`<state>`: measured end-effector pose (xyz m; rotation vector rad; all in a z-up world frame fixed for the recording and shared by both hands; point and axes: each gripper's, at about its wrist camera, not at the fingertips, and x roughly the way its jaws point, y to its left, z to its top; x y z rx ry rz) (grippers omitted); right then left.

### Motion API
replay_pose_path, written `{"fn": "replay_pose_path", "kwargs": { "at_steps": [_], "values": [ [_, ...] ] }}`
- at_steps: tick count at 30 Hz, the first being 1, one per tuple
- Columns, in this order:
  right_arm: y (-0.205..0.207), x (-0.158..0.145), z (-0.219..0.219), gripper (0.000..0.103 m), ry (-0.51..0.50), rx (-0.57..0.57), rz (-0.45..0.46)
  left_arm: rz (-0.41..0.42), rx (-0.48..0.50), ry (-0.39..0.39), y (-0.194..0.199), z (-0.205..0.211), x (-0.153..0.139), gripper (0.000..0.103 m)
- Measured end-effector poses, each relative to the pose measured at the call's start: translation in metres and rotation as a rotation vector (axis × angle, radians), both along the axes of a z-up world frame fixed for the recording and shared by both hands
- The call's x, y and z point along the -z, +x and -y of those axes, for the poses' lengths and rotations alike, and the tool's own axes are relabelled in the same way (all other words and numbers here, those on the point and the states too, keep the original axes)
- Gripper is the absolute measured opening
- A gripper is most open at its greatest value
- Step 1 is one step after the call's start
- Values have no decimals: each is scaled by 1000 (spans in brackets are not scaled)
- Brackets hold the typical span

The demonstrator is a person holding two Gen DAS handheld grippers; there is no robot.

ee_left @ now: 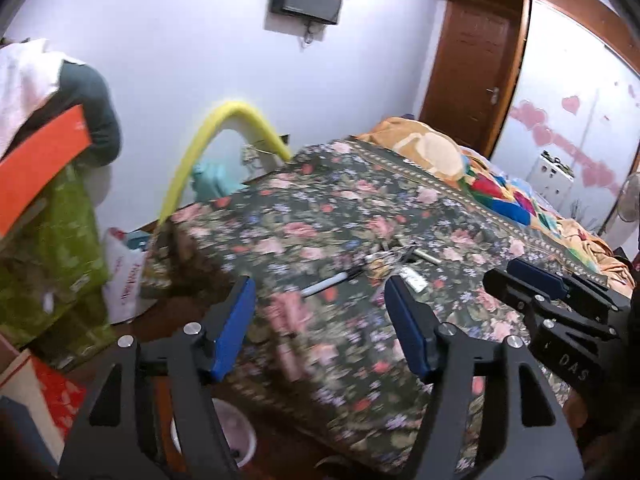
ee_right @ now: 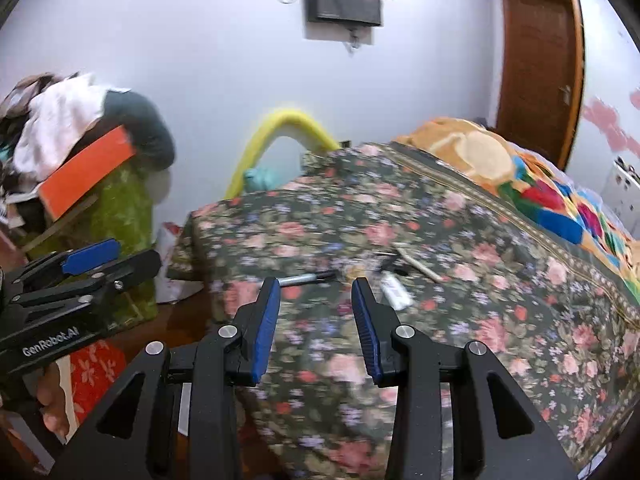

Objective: Collect trash
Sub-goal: 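Move both open tools back over the bed items, then grasp the Sharpie marker with the left tool while the right tool grasps the razor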

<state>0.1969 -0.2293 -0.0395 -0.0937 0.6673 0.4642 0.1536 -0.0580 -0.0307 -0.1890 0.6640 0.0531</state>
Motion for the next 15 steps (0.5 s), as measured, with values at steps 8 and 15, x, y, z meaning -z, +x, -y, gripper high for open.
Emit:
{"fn": "replay_pose_path", "kwargs": {
  "at_steps": [8,15],
  "values": [
    [59,22,52,61,-33,35,-61,-96,64,9,68,26,36,71],
    [125,68,76,61,-74,54,-167,-180,91,6,121,21,80,71]
  ]
}}
